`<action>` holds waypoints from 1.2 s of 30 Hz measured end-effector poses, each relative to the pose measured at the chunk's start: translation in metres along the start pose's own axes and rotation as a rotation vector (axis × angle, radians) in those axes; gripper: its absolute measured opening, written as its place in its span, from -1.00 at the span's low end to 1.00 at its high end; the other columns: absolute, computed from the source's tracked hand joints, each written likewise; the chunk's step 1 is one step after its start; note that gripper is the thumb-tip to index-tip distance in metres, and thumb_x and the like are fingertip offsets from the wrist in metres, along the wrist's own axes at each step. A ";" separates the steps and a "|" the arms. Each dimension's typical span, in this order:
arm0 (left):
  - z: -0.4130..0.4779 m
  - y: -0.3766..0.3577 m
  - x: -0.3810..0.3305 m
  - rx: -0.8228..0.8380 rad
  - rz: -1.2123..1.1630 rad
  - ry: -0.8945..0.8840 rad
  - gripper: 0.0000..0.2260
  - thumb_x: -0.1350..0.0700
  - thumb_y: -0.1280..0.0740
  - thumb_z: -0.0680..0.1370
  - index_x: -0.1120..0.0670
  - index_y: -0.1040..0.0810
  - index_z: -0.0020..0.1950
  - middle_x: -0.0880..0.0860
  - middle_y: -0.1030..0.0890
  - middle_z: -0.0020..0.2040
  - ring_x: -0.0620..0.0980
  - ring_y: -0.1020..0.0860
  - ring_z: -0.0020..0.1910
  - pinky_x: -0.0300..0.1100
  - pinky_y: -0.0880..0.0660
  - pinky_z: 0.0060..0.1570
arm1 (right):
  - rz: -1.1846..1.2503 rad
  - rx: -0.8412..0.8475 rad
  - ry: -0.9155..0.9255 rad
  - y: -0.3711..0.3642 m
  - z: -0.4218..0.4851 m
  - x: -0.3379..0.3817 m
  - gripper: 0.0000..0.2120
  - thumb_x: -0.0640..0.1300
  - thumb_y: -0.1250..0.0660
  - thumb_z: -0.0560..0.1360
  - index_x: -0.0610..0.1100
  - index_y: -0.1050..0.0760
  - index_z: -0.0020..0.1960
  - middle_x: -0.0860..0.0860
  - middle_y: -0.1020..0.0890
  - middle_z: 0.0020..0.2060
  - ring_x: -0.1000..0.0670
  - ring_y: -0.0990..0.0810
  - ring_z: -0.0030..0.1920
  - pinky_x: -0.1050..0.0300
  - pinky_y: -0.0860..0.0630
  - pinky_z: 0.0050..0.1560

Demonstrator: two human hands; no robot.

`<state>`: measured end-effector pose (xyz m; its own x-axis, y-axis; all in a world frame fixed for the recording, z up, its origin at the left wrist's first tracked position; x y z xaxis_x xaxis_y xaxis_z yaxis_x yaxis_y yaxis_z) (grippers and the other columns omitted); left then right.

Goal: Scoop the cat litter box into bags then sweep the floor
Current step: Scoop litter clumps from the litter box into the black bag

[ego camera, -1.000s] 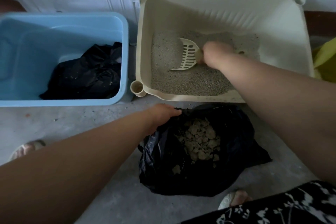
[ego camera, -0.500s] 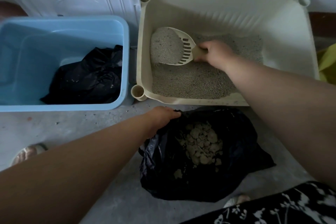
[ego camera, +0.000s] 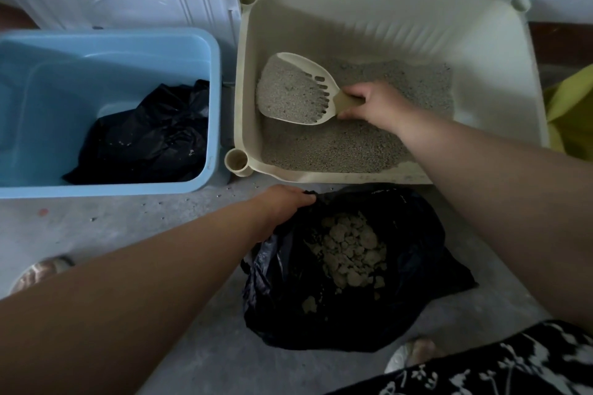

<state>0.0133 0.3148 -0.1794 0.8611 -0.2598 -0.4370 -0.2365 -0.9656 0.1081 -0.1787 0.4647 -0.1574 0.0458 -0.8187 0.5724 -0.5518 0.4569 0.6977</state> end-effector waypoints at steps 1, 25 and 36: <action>0.000 -0.001 0.000 0.004 0.008 0.000 -0.75 0.05 -0.36 0.54 0.13 -0.61 0.16 0.14 -0.62 0.15 0.11 -0.58 0.15 -0.03 -0.46 0.28 | 0.013 -0.004 0.003 0.001 -0.002 0.000 -0.39 -0.03 -0.48 0.40 -0.06 -0.41 0.40 -0.02 -0.48 0.35 -0.05 -0.42 0.35 0.14 -0.26 0.30; -0.007 -0.013 -0.009 -0.028 0.035 -0.034 -0.74 0.06 -0.35 0.55 0.13 -0.60 0.18 0.14 -0.60 0.15 0.09 -0.55 0.11 -0.12 -0.45 0.19 | -0.280 -0.001 -0.260 0.038 -0.030 -0.021 -0.61 -0.06 -0.47 0.41 -0.15 -0.57 0.19 -0.07 -0.65 0.01 -0.09 -0.60 -0.02 0.05 -0.46 0.07; -0.009 -0.014 -0.006 -0.025 0.036 -0.031 -0.72 0.04 -0.36 0.54 0.12 -0.59 0.21 0.13 -0.60 0.17 0.12 -0.55 0.17 -0.05 -0.44 0.27 | -0.506 0.083 -0.532 0.075 -0.042 -0.036 -0.65 -0.02 -0.46 0.43 -0.29 -0.54 0.02 -0.11 -0.58 -0.28 -0.12 -0.55 -0.17 0.07 -0.45 -0.07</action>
<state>0.0156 0.3295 -0.1698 0.8378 -0.2943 -0.4598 -0.2555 -0.9557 0.1463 -0.1868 0.5431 -0.1082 -0.0870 -0.9899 -0.1118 -0.6327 -0.0317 0.7737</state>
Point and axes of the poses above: each hand's wrist, its own z-axis towards the middle knuckle, its own y-axis out of the back of the hand, x = y × z, the point moved 6 cm from there along z, towards the middle knuckle
